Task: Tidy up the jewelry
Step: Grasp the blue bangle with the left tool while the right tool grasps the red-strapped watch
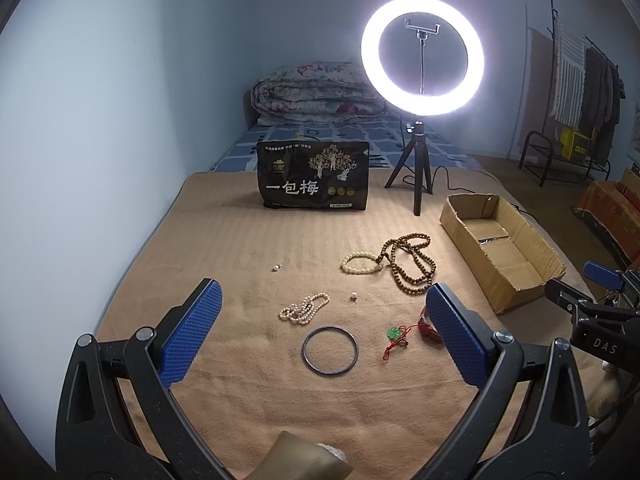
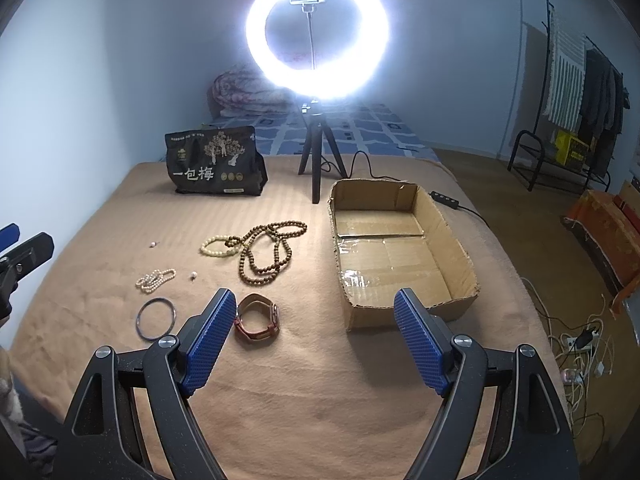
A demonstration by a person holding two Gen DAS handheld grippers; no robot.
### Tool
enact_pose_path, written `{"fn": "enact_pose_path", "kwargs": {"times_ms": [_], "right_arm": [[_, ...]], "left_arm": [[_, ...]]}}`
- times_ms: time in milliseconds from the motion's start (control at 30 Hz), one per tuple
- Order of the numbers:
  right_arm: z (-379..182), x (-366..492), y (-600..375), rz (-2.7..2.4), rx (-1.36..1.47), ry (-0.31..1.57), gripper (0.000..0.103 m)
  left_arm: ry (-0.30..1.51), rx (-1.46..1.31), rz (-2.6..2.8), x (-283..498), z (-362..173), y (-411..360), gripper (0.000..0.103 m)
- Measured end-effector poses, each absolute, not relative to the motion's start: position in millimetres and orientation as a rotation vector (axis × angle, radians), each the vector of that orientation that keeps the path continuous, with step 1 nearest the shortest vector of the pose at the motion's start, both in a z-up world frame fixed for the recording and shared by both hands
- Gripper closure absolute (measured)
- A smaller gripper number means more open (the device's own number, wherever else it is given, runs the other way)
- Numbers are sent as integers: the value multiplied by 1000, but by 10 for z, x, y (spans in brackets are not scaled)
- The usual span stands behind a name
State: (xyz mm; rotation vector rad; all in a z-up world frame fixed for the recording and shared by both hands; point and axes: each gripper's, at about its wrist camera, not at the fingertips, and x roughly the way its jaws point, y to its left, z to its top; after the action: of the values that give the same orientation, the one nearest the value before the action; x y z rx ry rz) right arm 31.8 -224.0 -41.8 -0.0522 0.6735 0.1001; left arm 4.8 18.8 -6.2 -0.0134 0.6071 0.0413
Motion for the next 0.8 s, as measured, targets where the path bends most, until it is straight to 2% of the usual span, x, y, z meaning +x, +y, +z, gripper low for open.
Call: {"fn": "enact_pose_path", "kwargs": {"times_ms": [333, 733, 800], "right_arm": [[-588, 398, -2197, 217, -43, 702, 22], [-802, 592, -2051, 317, -67, 810, 22], [-847, 623, -2018, 335, -76, 835, 22]], "left_arm": [[670, -5, 68, 190, -229, 355, 0], [841, -24, 34, 337, -593, 585, 0], [859, -22, 27, 323, -647, 619, 3]]}}
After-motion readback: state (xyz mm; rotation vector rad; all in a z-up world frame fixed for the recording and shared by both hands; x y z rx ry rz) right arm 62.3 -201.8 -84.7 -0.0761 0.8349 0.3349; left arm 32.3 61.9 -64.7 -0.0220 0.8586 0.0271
